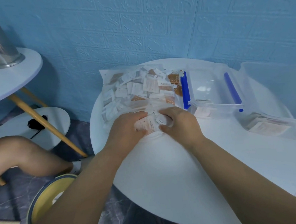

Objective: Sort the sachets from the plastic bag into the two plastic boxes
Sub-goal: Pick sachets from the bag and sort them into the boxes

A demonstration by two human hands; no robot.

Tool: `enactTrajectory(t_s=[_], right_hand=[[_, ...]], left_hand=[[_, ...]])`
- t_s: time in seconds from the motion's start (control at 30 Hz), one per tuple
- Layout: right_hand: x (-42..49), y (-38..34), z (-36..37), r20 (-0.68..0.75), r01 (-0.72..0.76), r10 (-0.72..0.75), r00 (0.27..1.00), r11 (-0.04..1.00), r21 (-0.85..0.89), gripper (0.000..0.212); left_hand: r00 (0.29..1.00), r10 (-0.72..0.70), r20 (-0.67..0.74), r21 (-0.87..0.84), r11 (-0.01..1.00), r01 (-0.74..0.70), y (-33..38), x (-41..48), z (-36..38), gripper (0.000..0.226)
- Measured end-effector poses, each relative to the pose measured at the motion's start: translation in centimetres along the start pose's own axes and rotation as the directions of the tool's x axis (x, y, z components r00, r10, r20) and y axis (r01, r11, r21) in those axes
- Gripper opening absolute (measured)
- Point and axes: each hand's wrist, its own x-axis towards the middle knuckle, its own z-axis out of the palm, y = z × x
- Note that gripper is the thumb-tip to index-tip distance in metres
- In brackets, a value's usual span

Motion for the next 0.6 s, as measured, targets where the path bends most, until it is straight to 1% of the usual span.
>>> enactTrajectory(t_s=[0.07,0.1,0.17,0.2,0.27,0.3,0.37,0.43,0.5,0.6], right_hand=[[-0.1,0.0,0.0,-0.02,0.007,-0.007,1.0,1.0,0.016,0.038],[-0.1,0.1,0.0,-0.034,0.005,-0.004,0.999,1.0,0.03,0.035],[-0.3,0.2,0.0,-0.062,0.005,-0.001,0.998,0.998,0.056,0.03],[-0.4,0.2,-0.1,-0.078,0.012,-0.007,0.997,0.998,0.068,0.028],[-0.7,0.0,-0.3,-0.1,0.076,-0.065,0.993,0.992,0.103,0.023],[-0.9,-0.1,-0.3,-0.095,0.141,-0.129,0.987,0.982,0.13,0.021],[-1.3,-0.4,-0.3,-0.049,0.272,-0.268,0.962,0.942,0.195,0.019],[-1.5,-0.8,-0.3,0.018,0.318,-0.334,0.942,0.911,0.262,0.018],[-1.4,-1.0,-0.3,0.034,0.286,-0.308,0.951,0.916,0.28,0.021],[-0.7,-0.5,-0.4,-0.025,0.214,-0.213,0.977,0.965,0.152,0.025]], left_hand=[[1.0,-0.02,0.005,-0.01,1.0,0.02,0.2,-0.1,-0.3,0.037],[1.0,-0.015,-0.001,0.007,1.0,0.015,0.2,-0.2,-0.4,0.028],[0.998,-0.009,-0.056,0.029,1.0,0.01,0.0,-0.4,-0.6,0.01],[0.995,-0.019,-0.097,0.014,1.0,0.02,0.0,-0.6,-0.7,0.008],[0.98,-0.032,-0.196,-0.013,0.999,0.031,0.2,-0.9,-0.8,0.013],[0.967,-0.033,-0.254,-0.015,0.999,0.03,0.3,-1.0,-0.8,0.016],[0.933,-0.036,-0.358,-0.041,0.999,0.023,0.4,-1.3,-0.5,0.021],[0.906,-0.05,-0.42,-0.083,0.996,0.017,0.2,-1.4,-0.2,0.021],[0.892,-0.068,-0.447,-0.103,0.994,0.024,0.1,-1.5,0.3,0.023],[0.883,-0.082,-0.463,-0.115,0.993,0.032,0.1,-0.7,0.6,0.026]])
